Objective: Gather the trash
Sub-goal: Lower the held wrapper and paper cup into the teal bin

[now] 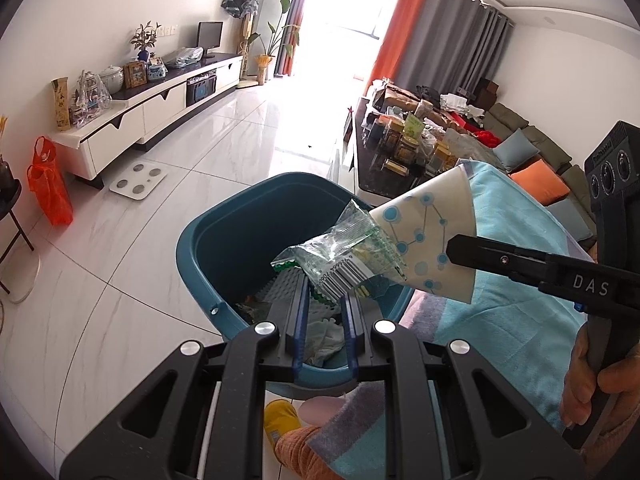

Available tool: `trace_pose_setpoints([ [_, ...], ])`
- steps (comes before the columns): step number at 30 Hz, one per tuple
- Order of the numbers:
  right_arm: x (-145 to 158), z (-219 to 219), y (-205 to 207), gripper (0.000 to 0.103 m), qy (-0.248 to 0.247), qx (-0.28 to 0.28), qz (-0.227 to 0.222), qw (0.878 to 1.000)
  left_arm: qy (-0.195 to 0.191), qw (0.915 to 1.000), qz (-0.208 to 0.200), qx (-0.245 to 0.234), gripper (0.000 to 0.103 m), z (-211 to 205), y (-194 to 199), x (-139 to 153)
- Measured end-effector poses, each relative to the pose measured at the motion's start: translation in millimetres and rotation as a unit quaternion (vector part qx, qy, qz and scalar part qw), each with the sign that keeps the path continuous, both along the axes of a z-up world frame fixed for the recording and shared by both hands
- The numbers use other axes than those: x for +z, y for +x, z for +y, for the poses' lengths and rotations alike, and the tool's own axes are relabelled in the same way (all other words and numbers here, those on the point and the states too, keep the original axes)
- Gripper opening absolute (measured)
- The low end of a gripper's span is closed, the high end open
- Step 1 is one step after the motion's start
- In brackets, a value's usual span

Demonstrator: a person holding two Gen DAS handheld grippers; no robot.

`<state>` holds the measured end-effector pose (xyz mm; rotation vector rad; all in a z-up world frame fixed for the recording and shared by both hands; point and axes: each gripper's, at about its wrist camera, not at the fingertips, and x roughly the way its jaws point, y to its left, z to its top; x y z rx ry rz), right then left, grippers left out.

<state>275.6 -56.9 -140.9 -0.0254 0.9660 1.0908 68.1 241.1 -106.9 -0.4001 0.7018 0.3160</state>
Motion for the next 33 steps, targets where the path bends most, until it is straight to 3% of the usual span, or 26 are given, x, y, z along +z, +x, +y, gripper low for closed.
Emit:
trace_pose_setpoints([
  [33,-19,48,6,0.003,-0.068,0.009,-0.003,0.998,-0.015,0.9991,0.037,0.015,0.016,15,42,-46],
])
